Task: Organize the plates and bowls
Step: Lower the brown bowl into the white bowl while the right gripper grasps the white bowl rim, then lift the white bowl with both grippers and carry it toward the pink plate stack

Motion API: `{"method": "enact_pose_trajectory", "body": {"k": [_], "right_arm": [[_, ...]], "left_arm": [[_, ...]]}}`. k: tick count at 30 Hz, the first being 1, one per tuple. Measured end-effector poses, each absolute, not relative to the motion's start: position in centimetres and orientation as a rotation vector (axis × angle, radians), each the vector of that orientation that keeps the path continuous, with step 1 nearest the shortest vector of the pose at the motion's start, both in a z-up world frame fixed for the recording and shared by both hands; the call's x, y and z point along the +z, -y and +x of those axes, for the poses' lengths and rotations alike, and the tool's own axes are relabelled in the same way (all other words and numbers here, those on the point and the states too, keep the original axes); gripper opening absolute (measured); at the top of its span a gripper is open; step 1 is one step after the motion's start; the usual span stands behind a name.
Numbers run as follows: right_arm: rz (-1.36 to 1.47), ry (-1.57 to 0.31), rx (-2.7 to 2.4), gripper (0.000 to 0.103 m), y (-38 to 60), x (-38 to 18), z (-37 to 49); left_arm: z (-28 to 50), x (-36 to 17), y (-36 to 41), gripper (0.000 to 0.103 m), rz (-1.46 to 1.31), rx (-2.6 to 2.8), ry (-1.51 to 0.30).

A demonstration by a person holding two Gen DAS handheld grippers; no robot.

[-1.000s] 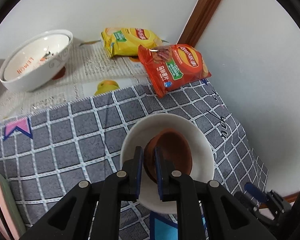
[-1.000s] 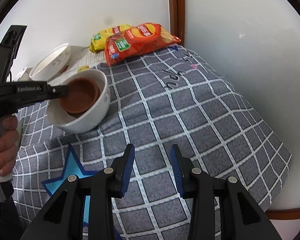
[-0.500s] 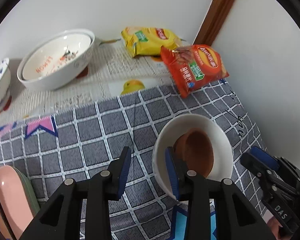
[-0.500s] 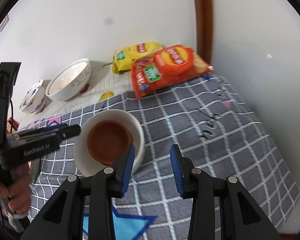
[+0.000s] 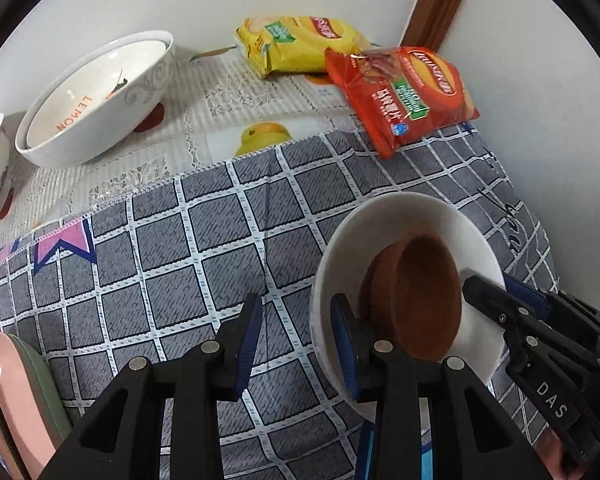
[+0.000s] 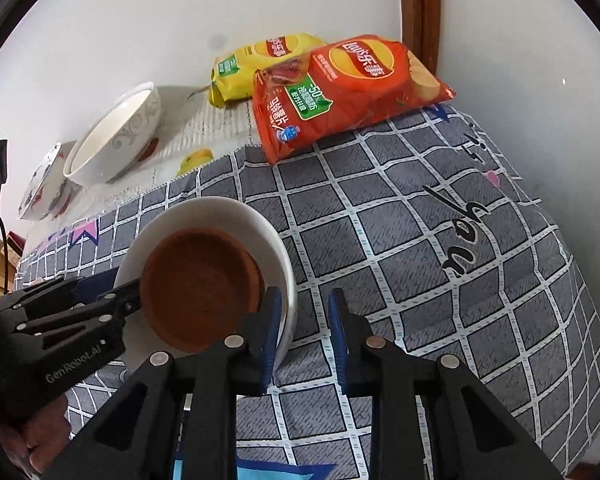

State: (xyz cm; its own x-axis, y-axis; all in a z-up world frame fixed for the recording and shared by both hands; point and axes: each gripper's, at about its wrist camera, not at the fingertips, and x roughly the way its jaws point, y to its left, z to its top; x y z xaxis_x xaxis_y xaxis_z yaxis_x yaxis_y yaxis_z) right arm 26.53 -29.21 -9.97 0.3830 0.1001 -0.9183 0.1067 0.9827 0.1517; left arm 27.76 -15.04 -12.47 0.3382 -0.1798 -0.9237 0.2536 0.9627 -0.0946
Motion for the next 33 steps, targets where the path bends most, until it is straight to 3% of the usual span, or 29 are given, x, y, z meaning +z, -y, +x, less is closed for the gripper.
{"method": "enact_pose_trajectory", "body": {"k": [11,21,33], "right_arm": [[0.154,-1.227,-0.02,0.024,28.8,-11.4,27.7],[0.151,-1.225,-0.015,0.033,29.2,-11.7,27.9],[0.145,-1.172,-0.022,0.034,29.0,-11.4,27.2]], "left_arm": [[28.3,-13.6,15.4,0.034,0.093,-0.285,-1.211],[28.3,-13.8,15.5,0.032,0.079,-0.279,-1.192],[28.1,-14.1,15.5,0.014,0.012,-0.31,-1.2]]}}
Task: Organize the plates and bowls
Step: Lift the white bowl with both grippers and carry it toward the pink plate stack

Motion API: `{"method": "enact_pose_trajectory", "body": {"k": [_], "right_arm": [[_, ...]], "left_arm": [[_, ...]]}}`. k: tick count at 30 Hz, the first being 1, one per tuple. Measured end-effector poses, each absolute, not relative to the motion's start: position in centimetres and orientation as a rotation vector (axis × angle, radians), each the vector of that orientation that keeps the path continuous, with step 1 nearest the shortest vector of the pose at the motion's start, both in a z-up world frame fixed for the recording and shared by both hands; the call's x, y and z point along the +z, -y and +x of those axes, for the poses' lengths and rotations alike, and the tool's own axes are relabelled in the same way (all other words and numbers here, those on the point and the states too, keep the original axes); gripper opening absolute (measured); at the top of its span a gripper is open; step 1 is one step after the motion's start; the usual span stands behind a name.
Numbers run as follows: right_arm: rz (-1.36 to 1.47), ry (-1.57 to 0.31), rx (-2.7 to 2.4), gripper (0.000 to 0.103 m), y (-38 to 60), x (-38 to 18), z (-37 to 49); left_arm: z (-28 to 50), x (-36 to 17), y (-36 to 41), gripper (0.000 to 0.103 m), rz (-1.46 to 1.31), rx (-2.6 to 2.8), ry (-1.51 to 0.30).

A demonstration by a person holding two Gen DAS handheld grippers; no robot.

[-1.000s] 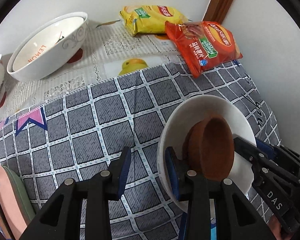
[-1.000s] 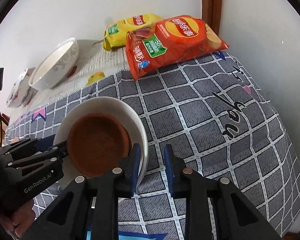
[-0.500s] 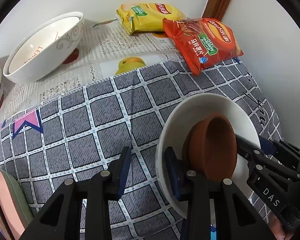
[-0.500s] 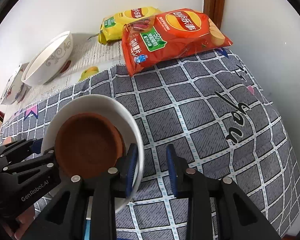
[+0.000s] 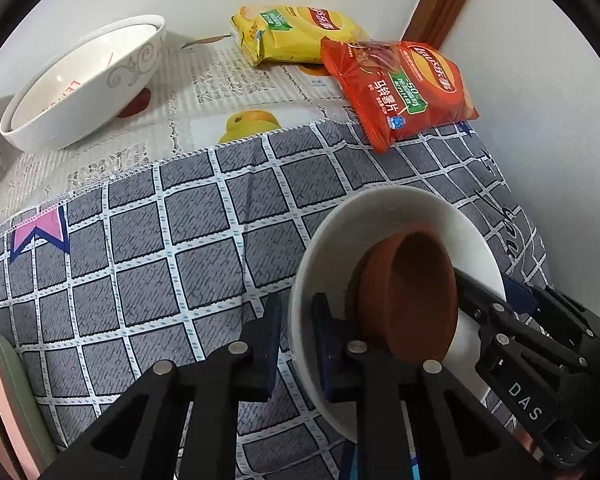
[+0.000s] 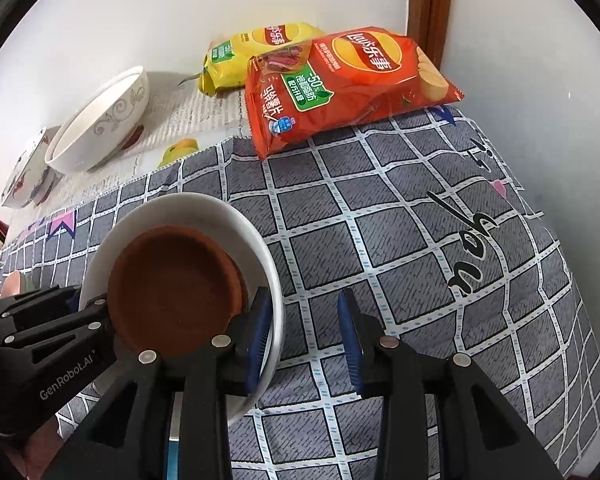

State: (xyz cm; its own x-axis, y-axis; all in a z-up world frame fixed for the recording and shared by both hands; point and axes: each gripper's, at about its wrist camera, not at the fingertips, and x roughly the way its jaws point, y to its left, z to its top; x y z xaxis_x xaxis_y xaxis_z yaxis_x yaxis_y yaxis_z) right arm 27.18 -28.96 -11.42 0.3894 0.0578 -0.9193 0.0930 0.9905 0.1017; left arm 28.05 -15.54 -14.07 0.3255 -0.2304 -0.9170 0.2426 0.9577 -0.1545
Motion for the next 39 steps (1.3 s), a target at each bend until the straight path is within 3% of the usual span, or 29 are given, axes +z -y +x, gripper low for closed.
{"method": "enact_pose_trajectory", "body": {"k": [7,11,13,14,39], "right_arm": [[0.208,-1.154,-0.028,0.033,29.2,-11.6,26.9],[0.241,-1.164,-0.01,0.022,29.2,-11.6,27.0],[0.263,-1.172,0.008,0.01,29.1,-11.6,27.0],[0.267,-1.178,0.006,0.009,28.9,-11.6,27.0],[0.258,-1.145,-0.015,0.008,25.3,-7.6,24.2]], "left_arm": [[28.1,-14.0,15.7,0.013,0.003,-0.297,-1.211],[28.2,-13.9,15.8,0.011,0.002,-0.295,-1.205],[27.9,-13.7,15.8,0.011,0.004,-0.288,-1.188],[27.8,-13.6,15.9,0.011,0.012,-0.288,-1.18],[24.2,-10.2,11.5,0.011,-0.053,-0.282,-1.152]]}}
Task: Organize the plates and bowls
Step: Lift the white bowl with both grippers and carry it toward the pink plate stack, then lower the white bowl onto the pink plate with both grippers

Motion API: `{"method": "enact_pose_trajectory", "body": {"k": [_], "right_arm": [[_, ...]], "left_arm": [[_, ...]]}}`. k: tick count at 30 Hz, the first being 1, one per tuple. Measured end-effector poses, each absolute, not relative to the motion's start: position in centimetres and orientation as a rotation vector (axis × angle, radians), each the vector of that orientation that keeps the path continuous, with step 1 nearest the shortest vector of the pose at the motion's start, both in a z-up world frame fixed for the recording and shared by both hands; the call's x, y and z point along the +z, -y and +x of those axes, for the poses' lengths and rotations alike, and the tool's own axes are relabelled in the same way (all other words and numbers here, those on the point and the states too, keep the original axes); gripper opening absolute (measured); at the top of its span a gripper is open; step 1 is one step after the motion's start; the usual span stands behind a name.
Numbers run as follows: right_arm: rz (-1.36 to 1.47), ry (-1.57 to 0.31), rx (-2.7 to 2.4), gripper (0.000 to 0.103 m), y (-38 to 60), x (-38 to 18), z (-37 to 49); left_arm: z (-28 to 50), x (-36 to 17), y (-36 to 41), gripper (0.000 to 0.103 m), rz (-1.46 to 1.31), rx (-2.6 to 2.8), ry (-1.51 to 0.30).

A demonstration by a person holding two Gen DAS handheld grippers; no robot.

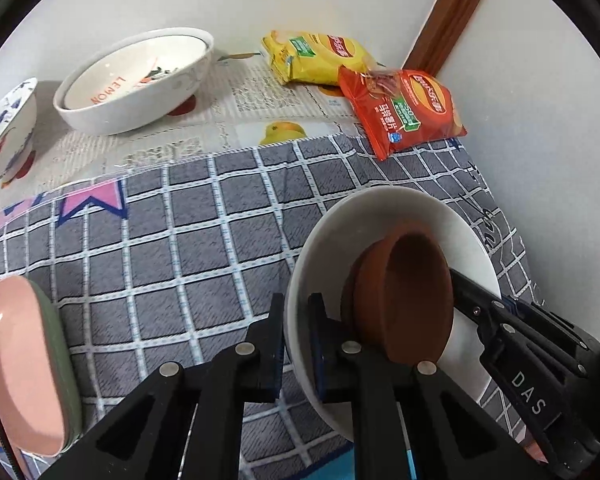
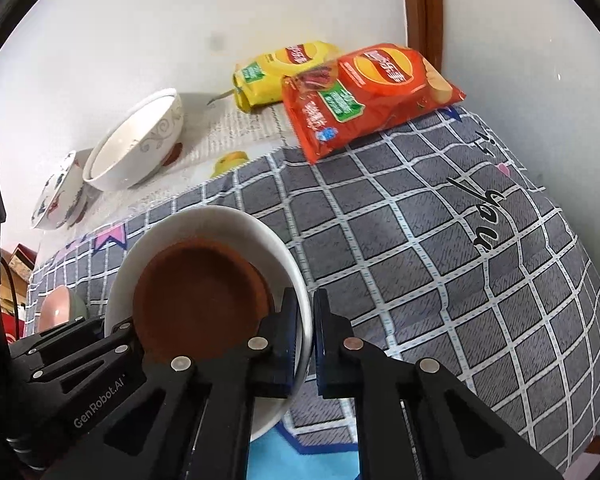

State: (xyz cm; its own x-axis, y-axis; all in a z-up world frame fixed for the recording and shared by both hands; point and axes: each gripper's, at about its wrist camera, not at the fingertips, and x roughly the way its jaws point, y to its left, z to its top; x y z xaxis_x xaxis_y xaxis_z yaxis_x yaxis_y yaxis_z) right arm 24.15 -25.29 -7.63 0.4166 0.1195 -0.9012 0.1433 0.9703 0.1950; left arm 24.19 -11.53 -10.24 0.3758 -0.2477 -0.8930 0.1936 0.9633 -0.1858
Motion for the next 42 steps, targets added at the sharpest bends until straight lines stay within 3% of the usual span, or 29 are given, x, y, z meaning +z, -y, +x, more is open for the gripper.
{"method": "enact_pose_trajectory", "body": {"k": [42], "right_arm": [[0.189,-1.091,0.158,0.008,9.5,-3.5,22.5]], "left_arm": [[20.1,-6.5,-5.0,0.011,-0.157,-0.133,-1.061]]}}
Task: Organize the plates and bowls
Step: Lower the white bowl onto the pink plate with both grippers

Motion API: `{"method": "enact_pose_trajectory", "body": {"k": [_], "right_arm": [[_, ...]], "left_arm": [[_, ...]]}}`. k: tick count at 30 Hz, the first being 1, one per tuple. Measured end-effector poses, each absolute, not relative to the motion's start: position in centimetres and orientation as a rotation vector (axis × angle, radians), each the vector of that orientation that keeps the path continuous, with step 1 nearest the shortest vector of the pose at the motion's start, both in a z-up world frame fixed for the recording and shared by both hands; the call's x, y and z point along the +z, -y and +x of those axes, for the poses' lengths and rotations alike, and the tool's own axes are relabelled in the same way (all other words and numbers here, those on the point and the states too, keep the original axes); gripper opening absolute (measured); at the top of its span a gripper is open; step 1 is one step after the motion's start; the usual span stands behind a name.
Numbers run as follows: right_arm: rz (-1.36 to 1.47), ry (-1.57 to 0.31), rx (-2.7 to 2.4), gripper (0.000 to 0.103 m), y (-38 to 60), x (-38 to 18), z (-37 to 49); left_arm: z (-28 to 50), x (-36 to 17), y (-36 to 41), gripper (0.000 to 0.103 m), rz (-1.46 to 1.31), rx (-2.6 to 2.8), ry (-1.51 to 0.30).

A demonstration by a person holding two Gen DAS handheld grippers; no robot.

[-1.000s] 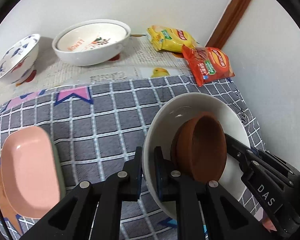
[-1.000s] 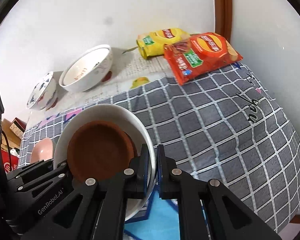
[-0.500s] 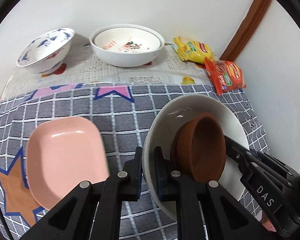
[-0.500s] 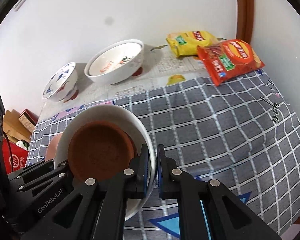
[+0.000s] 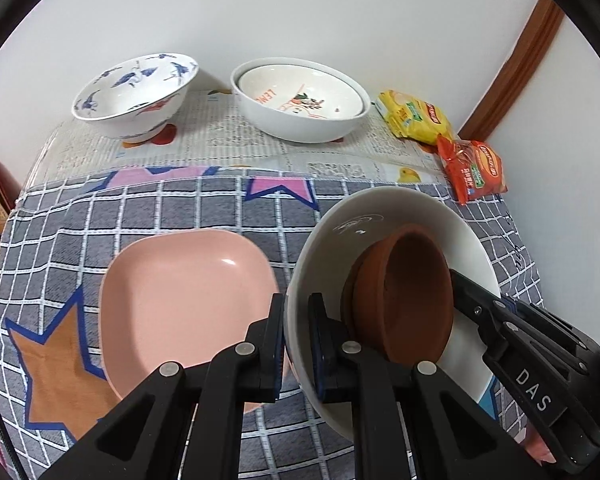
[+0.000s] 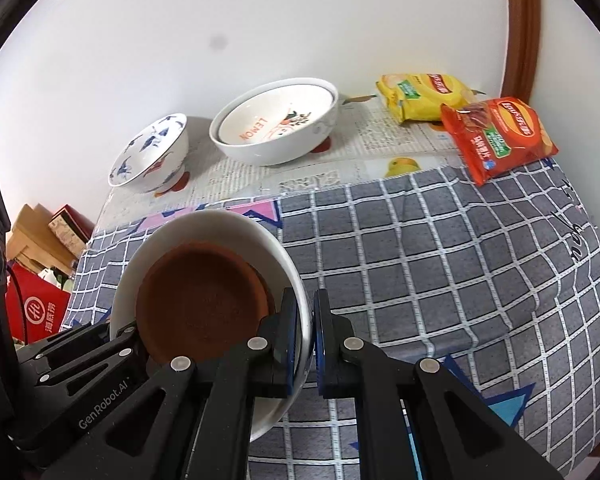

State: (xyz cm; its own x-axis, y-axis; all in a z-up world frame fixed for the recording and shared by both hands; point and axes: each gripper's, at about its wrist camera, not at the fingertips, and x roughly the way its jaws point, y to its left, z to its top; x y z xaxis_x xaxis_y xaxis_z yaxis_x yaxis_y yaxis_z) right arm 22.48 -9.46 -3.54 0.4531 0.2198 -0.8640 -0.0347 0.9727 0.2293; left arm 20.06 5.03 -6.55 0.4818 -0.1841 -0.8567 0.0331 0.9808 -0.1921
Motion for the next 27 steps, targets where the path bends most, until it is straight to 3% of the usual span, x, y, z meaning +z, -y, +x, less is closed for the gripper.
{"method": "enact_pose_trajectory", "body": {"k": [27], "right_arm": [[0.118,-1.104,0.271,0.008,0.4,-3.9,22.7]], "left_arm": [[18.5,-6.9,-14.0,0.011,-0.23,-0.027,-1.042]]}}
